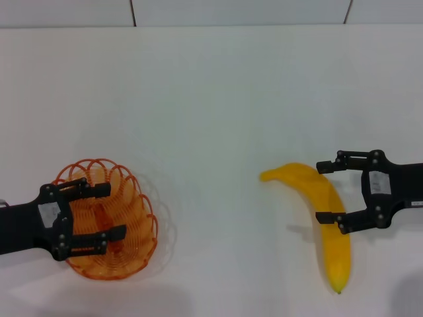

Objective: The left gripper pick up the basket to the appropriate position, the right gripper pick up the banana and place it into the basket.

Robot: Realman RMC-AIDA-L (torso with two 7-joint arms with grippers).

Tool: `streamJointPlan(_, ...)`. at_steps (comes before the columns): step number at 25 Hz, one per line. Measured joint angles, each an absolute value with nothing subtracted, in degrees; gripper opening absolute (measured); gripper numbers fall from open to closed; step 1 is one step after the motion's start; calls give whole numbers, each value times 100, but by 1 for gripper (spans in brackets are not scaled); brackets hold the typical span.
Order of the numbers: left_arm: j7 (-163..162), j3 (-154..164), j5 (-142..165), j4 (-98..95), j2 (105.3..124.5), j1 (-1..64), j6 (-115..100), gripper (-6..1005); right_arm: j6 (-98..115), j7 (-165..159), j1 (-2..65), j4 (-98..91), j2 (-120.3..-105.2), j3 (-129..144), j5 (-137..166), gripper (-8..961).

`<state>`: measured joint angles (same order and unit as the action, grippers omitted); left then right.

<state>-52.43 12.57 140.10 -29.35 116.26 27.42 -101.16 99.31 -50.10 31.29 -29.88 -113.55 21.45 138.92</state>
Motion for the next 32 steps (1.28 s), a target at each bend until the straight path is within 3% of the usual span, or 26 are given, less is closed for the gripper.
streamJointPlan(14,-5319,1090,13776,-2987,11622,2796,-10199,844,9925,-5009,3158,-2988,-11382,2144,13886,882)
streamJointPlan(22,-7772,829,12988,-4607,11561,3405,-10170,844,9928,-5010,3172,-2988,-11381,2144,13886,882)
streamJointPlan(26,-9157,1098,13083,-5443,11380,3781,-10172,844,9934,-5010,3227,-2988,-11381,2144,13886,882)
streamJointPlan(32,-10417,2611,13867,-5742,10781,4240,-10277,844,9957,-5009,3282,-2988,-11387,2144,13886,882)
